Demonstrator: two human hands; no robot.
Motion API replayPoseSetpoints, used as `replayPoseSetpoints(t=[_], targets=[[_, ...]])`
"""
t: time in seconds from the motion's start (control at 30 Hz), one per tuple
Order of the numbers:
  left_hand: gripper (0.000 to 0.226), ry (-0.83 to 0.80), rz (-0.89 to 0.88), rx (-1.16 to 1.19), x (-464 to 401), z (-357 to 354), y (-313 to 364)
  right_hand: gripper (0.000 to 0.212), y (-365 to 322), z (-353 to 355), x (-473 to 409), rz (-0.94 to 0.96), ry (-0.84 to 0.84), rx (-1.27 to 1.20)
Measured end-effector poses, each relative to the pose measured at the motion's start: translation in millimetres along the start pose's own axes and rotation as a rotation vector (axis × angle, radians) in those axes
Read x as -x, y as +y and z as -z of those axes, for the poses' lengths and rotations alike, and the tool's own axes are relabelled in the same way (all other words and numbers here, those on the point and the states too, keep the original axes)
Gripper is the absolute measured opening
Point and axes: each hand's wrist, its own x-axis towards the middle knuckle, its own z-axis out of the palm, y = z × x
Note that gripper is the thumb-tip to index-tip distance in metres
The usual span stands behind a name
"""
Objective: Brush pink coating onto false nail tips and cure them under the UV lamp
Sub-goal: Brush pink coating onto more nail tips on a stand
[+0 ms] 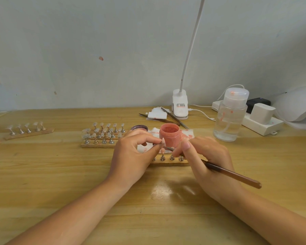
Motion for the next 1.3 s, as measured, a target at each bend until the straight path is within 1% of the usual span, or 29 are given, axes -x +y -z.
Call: replayPoseSetpoints(t=[0.07, 0.13, 0.2, 0.23, 0.33, 0.37, 0.5, 0.57, 0.63, 0.73, 0.8, 0.87, 0.97, 1.1, 1.2, 1.3], targets=[[0.026, -0.004, 0.001, 0.007, -0.2, -0.2, 0.1, 0.053, 0.6, 0.9, 1.1, 0.0, 0.009, -0.014], [0.021, -0.006, -0.007, 0.011, -0.2, -0.4, -0.3, 0.043, -0.9, 0.5, 0.4, 0.005, 0.033, 0.002], [0.022, -0.003, -0.015, 0.015, 0.0, -0.1, -0.4, 0.032, -2.5, 0.1, -1.0, -0.009, 0.026, 0.003], [0.024, 0.0, -0.02, 0.016, -0.1, -0.1, -0.4, 0.032, -2.9, 0.0, -1.2, -0.025, 0.009, -0.013], [0.03, 0.008, -0.034, 0.008, -0.5, -0.5, -1.0, 0.052, -1.8, 1.3, 1.4, -0.071, 0.003, -0.088], [0.03, 0.011, -0.036, 0.006, -0.7, -0.7, -1.2, 0.052, -2.3, 1.5, 1.3, -0.08, 0.013, -0.109], [0.027, 0.006, -0.04, 0.017, -0.3, -0.6, -2.1, 0.042, -5.7, -0.1, -1.8, -0.113, 0.006, -0.116], [0.028, 0.004, -0.042, 0.025, -0.5, -0.5, -1.8, 0.046, -5.5, -0.2, -1.2, -0.15, -0.023, -0.121], [0.031, 0.005, -0.045, 0.023, -1.0, -0.8, -1.6, 0.05, -5.2, 1.6, 0.6, -0.169, -0.009, -0.155], [0.03, 0.006, -0.047, 0.025, -1.0, -0.9, -2.1, 0.047, -6.2, 1.7, -0.5, -0.146, 0.023, -0.157], [0.03, 0.005, -0.049, 0.031, -0.7, -0.6, -3.0, 0.045, -5.9, 0.7, -2.0, -0.169, 0.003, -0.138], [0.031, 0.003, -0.052, 0.032, -0.8, -0.5, -3.6, 0.048, -5.3, 0.6, -1.2, -0.196, -0.026, -0.152], [0.03, -0.001, -0.052, 0.042, -1.0, -0.8, -4.0, 0.052, -5.8, 1.2, 1.3, -0.193, -0.008, -0.179], [0.029, 0.002, -0.054, 0.047, -1.1, -1.0, -4.3, 0.046, -5.7, 0.5, -1.6, -0.194, -0.004, -0.14], [0.028, -0.005, -0.045, 0.061, -1.1, -1.0, -4.7, 0.051, -5.8, 0.8, 0.1, -0.251, -0.03, -0.218], [0.028, -0.005, -0.043, 0.066, -1.0, -1.0, -4.7, 0.048, -7.8, 1.4, 1.1, -0.211, -0.002, -0.227]])
